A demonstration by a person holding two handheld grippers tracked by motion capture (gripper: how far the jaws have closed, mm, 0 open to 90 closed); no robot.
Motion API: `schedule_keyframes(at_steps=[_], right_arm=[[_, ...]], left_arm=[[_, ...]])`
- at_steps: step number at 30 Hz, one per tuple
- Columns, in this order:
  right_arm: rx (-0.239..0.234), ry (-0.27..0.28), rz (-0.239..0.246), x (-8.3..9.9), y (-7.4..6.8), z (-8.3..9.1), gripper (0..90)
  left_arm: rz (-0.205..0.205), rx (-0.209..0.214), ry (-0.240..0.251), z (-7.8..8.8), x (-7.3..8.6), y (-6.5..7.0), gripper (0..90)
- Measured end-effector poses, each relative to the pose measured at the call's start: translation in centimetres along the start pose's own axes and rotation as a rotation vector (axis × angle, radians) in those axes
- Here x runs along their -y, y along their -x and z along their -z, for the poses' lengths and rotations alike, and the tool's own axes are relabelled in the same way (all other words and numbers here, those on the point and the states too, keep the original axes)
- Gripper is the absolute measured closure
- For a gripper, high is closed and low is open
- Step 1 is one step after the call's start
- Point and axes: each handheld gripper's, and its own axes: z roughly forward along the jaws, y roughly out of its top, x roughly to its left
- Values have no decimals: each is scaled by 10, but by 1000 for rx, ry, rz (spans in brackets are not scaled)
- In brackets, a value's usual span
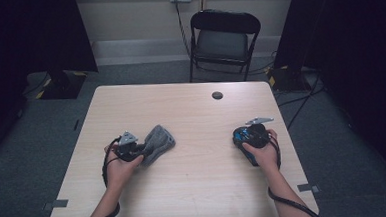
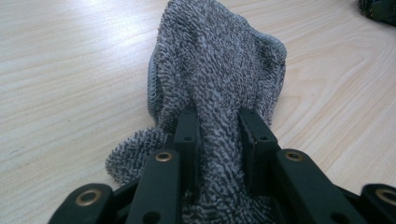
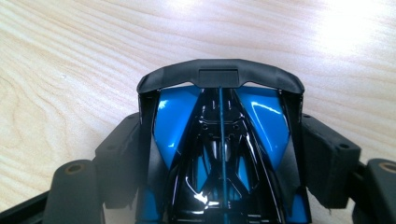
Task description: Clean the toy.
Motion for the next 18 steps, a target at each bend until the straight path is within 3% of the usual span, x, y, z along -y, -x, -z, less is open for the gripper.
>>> schedule_keyframes(at_steps=[10,18], right_arm=[[7,-10,18,-1,-1,-1,243],[9,-19,34,0,-1,0,211]], left_arm=[[-11,-4,4,0,0,1,691],[-33,-29,8,-1,-2,2,546]])
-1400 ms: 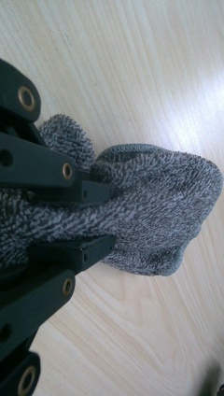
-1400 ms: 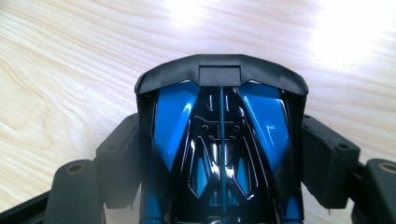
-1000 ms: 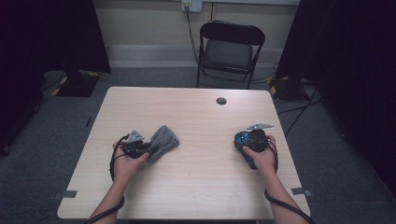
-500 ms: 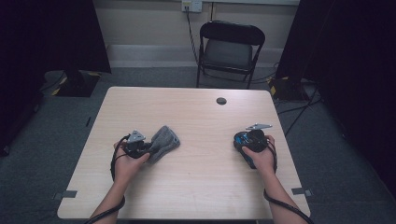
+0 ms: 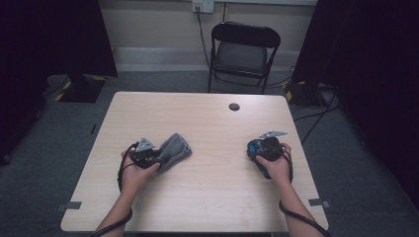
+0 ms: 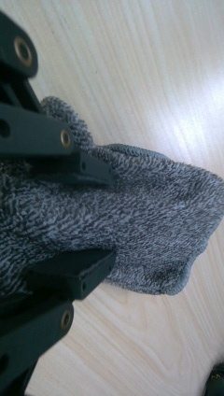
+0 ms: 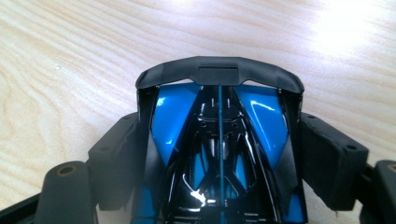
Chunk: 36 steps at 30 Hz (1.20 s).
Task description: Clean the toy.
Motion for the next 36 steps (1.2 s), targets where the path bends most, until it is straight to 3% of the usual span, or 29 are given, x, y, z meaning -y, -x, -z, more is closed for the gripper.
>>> schedule_keyframes(at_steps=[13,27,36], right_arm=[[-2,16,8,-5,1,8,190],[-21,27,-11,-8,1,22,183],[-38,51,-11,-11,-1,35,179]], left_arm=[[-24,-36,4,1,-5,2,387],[-5,-11,-19,5,-12,7,294],[-14,2,-24,12,-22,13,241]])
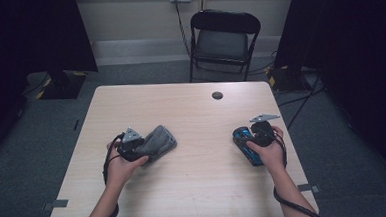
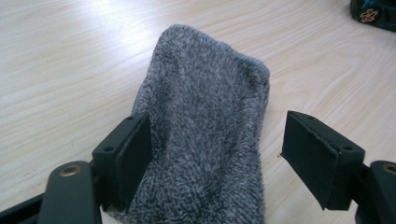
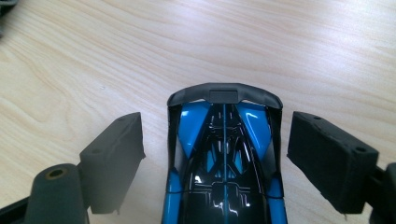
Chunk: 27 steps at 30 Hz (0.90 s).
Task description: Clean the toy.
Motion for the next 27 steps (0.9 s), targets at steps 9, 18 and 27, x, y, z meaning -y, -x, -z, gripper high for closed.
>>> schedule_keyframes(at_steps=[9,18,27], right_arm=[[-18,15,8,-3,-4,8,175],[-63,46,22,-8,-15,15,168],[-129,69,39,-10,-34,20,152]], left_arm=[[3,18,9,6,-10,6,200],[0,50,24,11,-15,13,181],[-13,101,38,21,-17,25,164]])
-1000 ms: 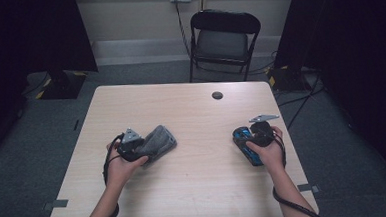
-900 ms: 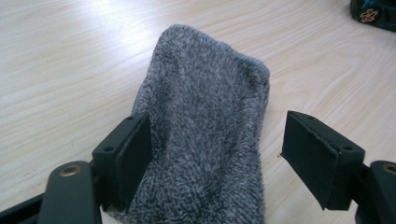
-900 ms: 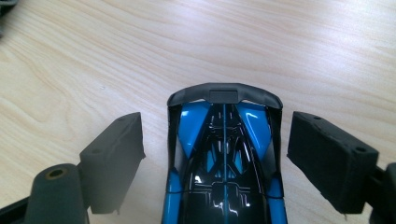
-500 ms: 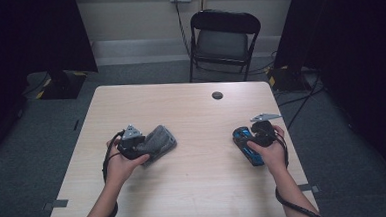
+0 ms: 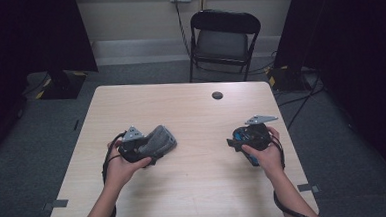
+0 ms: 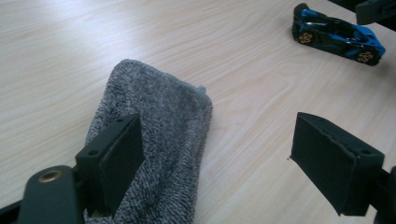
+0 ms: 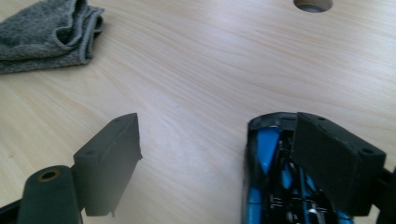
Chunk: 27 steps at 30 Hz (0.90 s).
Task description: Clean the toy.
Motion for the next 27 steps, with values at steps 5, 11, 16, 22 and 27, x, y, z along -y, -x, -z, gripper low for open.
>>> schedule_keyframes(at_steps=[5,11,16,22,27], right_arm=[[-31,9,4,3,-7,-1,148],[-55,11,-3,8,-12,-1,148],[-67,16,0,11,-14,0,147],[-81,23,0,14,-18,2,147],[-93,28,11,15,-23,3,146]], left_arm=[[-5,24,-4,0,2,5,159],[-6,50,-2,-4,5,12,159],[-12,77,-3,-8,3,17,159],[-16,107,-7,-12,4,25,159],[-28,130,-9,-14,7,31,159]])
